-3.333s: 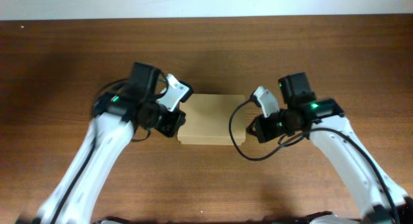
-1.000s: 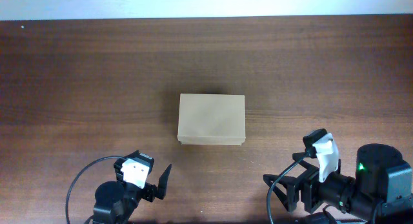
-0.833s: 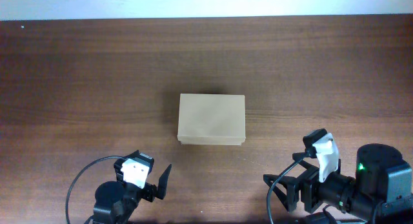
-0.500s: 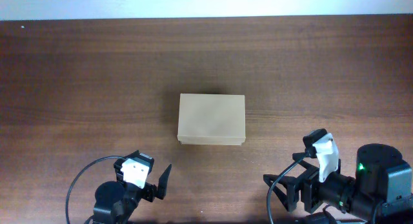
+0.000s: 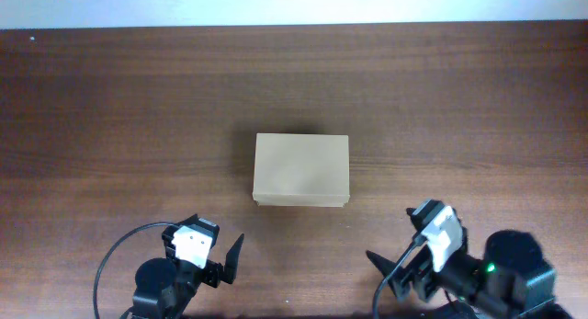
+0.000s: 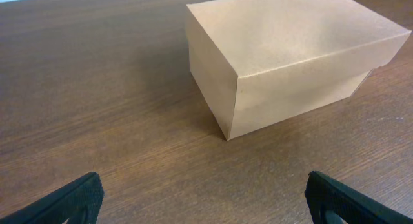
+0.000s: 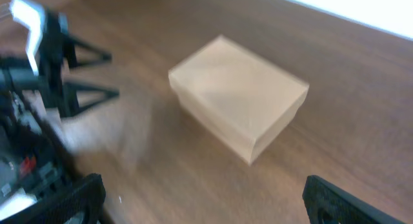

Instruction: Pack container

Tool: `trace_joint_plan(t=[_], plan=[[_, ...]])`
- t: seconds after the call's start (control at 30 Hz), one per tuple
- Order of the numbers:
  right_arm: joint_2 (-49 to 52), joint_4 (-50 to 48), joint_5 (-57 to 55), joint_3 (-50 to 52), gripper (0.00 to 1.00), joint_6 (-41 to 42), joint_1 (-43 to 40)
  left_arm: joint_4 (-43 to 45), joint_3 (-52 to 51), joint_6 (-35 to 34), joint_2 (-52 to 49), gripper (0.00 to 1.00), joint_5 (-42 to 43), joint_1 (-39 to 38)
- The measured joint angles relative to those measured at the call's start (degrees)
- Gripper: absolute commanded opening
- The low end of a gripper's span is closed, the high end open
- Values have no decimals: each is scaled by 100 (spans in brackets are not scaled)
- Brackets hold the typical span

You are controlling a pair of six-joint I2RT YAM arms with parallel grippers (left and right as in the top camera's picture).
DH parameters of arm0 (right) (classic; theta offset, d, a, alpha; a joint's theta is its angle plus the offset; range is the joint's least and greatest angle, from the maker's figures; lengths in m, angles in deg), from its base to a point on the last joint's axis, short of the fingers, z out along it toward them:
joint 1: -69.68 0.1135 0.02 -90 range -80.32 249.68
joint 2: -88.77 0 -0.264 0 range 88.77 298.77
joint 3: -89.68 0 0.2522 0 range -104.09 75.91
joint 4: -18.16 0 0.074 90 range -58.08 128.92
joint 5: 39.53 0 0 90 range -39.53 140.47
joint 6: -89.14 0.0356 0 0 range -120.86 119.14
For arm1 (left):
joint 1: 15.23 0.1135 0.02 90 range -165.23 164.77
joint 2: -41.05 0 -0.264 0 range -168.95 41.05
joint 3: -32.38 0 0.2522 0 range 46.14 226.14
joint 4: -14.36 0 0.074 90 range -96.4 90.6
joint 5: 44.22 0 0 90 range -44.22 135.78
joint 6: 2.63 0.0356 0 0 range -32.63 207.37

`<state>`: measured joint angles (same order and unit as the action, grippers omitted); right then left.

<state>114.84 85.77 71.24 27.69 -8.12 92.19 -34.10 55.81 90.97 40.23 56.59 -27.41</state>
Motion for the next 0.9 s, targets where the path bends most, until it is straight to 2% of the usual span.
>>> trace_joint_plan(t=[0.2, 0.43, 0.53, 0.9], plan=[[-1248, -835, -240, 2135, 99, -164, 232, 2, -4, -2, 4, 100, -20, 0], [-2218, -1207, -278, 3539, 99, -125, 232, 4, -4, -2, 9, 100, -35, 0], [-2505, -1268, -280, 3807, 99, -15, 232, 4, -4, -2, 9, 100, -35, 0], [-2518, -1322, -280, 3807, 99, 22, 232, 2, -4, -2, 9, 99, -35, 0]])
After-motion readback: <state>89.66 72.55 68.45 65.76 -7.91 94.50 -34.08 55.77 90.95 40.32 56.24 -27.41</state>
